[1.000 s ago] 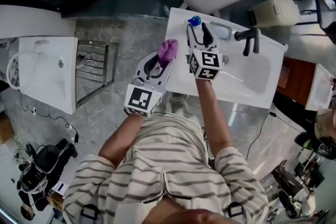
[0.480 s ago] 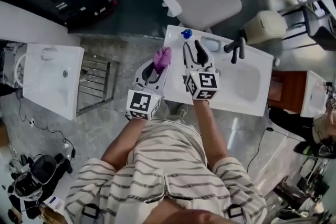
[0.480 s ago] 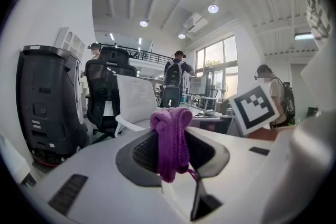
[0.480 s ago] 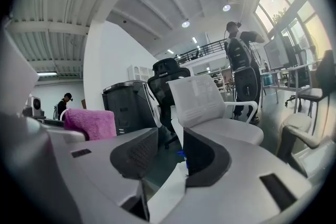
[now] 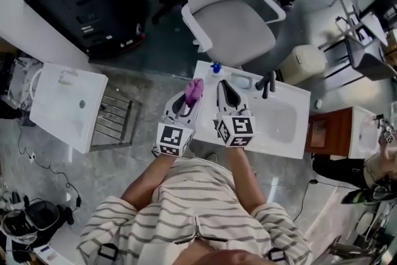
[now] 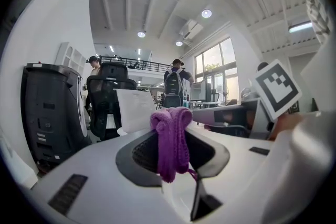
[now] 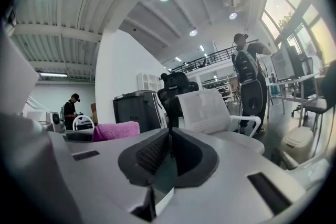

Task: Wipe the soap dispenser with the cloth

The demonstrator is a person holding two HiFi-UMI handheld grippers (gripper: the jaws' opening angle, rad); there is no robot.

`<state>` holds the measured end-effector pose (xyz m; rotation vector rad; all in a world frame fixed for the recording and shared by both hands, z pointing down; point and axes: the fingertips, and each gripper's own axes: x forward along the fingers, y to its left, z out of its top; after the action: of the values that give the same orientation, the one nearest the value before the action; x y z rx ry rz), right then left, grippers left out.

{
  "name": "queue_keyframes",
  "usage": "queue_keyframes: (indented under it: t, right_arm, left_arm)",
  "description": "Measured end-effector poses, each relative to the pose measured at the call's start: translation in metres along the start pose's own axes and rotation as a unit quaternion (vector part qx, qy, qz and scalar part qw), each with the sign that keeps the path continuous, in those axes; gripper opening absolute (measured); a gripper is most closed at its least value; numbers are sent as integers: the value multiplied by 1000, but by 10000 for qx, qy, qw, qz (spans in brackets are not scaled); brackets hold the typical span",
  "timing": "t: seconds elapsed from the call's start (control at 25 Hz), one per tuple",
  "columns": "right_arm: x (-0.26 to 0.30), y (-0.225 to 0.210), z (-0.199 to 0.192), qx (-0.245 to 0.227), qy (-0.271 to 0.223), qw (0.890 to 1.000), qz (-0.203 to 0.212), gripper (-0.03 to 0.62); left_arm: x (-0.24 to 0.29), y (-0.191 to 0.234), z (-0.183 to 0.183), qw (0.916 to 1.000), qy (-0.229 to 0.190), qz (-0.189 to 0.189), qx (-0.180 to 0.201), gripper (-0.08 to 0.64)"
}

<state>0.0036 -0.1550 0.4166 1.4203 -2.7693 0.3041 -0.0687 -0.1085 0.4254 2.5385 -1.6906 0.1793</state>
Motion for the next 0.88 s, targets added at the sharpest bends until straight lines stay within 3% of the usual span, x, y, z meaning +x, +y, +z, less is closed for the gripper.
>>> queue_keyframes:
  t: [0.08, 0.88]
  right_arm:
    - [-13, 6, 3, -7, -8, 10000, 12, -8]
    - [-51, 15, 27, -173, -233, 9996, 44, -8]
  left_arm:
    - [-6, -9, 1, 10000, 8, -8, 12, 118]
    - [-20, -26, 20, 9994, -242, 186, 152, 117]
